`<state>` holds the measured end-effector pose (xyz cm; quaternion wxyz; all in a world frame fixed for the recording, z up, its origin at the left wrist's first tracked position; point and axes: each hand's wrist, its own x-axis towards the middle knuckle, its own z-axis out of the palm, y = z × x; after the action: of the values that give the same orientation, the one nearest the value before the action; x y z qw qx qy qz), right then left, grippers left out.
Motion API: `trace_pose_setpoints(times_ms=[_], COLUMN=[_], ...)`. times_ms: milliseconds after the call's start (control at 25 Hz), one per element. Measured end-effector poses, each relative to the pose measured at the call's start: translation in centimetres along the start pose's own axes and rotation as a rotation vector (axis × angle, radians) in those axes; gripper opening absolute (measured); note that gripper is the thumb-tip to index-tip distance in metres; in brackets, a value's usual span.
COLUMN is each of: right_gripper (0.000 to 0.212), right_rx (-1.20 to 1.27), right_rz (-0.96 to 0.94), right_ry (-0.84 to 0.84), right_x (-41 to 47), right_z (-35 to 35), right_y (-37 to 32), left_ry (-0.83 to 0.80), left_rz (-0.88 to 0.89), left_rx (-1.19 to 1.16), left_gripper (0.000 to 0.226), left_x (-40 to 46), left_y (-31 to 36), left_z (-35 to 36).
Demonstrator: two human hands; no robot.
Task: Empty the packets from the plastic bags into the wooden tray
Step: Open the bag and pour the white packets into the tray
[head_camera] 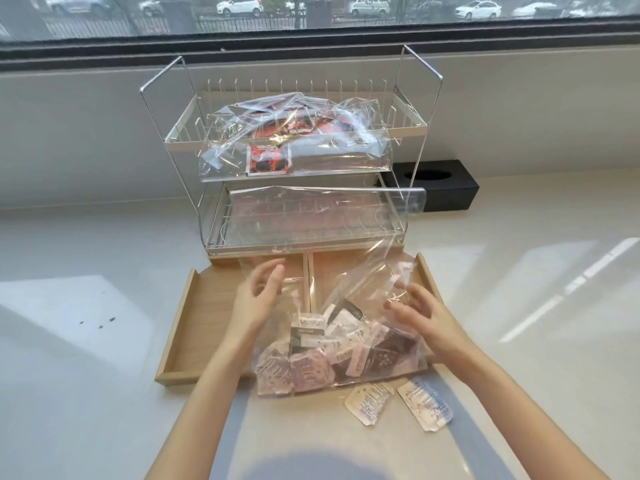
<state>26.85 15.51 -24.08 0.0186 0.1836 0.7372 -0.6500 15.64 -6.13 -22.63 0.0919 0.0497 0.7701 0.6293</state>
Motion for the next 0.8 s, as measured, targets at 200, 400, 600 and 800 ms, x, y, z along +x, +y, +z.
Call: trace_pose_setpoints(times_ms=[200,400,600,800], right_gripper=[0.031,0.018,0.023,0.034], right_rx=[0.1,0.062,-0.491,-0.836], right_rz=[-0.209,-0.628,-0.552,-0.083], right_ry=[0.362,0.585,0.007,-0.737], right_x=[1.9,3.1,4.3,6.1], right_z=[-1.9,-3.4,0.1,4.0], right_y=[-2.3,-10.7,-20.0,-19.6], left_ry=[0.162,0.13,-0.01,-0.022], left_rz=[0.173,0.265,0.325,0.39], left_rx=[-0.204,-0.251,-0.197,-0.083], left_gripper=[0.019,0.019,0.021,0.022], left_x=[0.3,-0.8,-2.2,-3.0], left_y=[2.6,3.9,4.5,4.8], left_z=[-0.6,-0.5,-0.6,-0.3])
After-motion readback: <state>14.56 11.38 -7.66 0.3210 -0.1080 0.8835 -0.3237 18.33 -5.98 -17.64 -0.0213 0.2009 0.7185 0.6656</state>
